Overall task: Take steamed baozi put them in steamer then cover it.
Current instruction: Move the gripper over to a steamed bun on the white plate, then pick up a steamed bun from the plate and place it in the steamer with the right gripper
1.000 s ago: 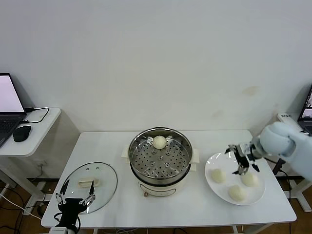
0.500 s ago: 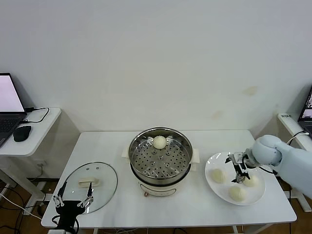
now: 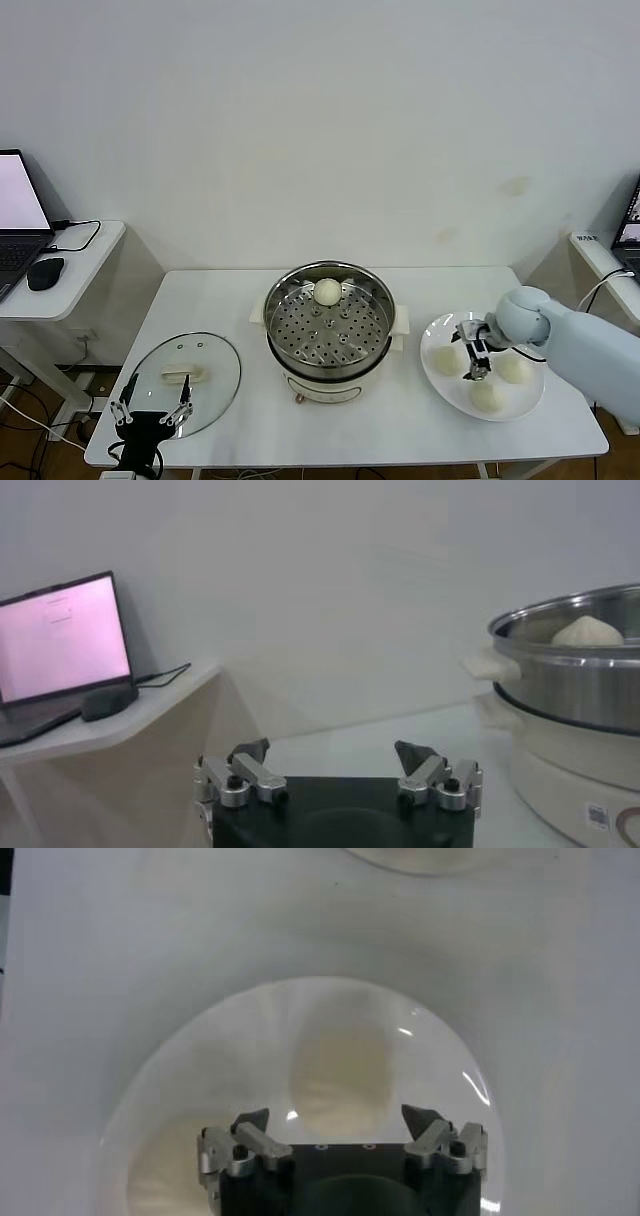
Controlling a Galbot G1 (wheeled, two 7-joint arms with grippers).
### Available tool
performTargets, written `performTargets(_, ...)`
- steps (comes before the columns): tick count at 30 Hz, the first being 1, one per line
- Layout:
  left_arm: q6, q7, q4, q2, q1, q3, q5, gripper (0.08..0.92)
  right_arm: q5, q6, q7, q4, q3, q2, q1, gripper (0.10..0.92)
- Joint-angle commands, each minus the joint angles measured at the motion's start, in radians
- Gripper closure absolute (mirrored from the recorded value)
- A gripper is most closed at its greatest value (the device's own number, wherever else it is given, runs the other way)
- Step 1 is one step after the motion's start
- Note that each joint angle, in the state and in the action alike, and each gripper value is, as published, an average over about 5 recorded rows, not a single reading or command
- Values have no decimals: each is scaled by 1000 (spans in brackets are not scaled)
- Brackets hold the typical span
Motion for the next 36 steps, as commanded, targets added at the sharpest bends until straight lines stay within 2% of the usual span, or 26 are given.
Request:
performTargets(1,-1,0,2,0,1,0,0,177,-12,-2,0,-29,7,37,-12,289)
performTargets(10,-1,-2,2,0,-2,1,-1,177,-7,-3,-22,-12,3,12,8,410)
performTargets(20,-1,-2,0,4,-7,5,-1,177,119,-16,-68,89,-111,-111,265,423)
performTargets(28,-1,-2,-3,15,-17,8,-7,177,323,-55,-69,182,-374,-129,741,423)
performTargets(32,-1,-2,-3,19,-24,13,-8,177,448,-105,-43,223,-510,-67,940,422)
performTargets(36,0,-2,-4,22,-30,14,-10,177,549,-160,2,252,-565,38,1009,416)
